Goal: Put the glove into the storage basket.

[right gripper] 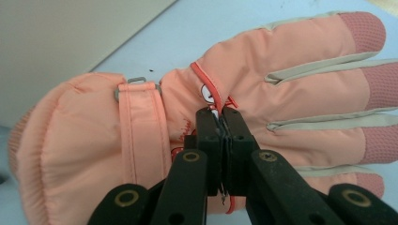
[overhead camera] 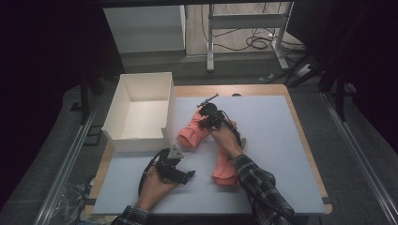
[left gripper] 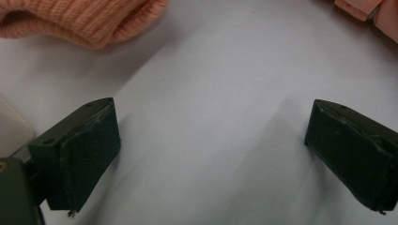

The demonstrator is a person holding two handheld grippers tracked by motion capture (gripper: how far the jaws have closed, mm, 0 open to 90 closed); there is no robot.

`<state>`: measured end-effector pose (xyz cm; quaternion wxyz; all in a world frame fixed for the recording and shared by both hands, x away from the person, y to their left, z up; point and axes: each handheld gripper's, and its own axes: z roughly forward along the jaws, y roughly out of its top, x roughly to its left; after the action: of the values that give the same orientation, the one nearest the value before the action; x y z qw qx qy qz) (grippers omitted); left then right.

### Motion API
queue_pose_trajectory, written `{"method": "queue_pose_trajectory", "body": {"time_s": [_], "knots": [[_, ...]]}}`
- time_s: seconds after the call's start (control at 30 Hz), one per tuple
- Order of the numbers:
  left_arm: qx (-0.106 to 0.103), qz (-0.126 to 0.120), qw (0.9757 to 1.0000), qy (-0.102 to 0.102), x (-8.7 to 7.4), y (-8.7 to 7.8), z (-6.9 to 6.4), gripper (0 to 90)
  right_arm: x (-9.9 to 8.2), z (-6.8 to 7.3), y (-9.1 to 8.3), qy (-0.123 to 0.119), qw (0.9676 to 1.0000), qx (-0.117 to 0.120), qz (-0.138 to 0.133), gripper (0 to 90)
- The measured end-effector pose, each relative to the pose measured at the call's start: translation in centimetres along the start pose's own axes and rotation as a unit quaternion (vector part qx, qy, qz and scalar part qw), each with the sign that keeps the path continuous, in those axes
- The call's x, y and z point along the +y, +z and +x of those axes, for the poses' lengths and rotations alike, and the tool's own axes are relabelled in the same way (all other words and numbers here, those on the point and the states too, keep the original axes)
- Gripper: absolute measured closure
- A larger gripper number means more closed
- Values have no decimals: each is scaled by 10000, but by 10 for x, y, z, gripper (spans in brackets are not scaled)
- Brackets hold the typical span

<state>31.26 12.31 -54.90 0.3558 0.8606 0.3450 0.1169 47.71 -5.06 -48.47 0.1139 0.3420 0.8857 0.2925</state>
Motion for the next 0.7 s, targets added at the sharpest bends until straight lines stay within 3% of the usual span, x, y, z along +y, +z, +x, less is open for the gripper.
{"method": "queue_pose_trajectory", "body": {"time_s": [0.33, 0.7], "knots": [[-3, -8, 10000, -2, 0, 0, 0, 36, 8, -4, -39, -223, 9987, 254, -394, 872], [7, -13, 10000, 21, 0, 0, 0, 36, 9, 0, -88, -620, 9948, 591, -559, 872]]}}
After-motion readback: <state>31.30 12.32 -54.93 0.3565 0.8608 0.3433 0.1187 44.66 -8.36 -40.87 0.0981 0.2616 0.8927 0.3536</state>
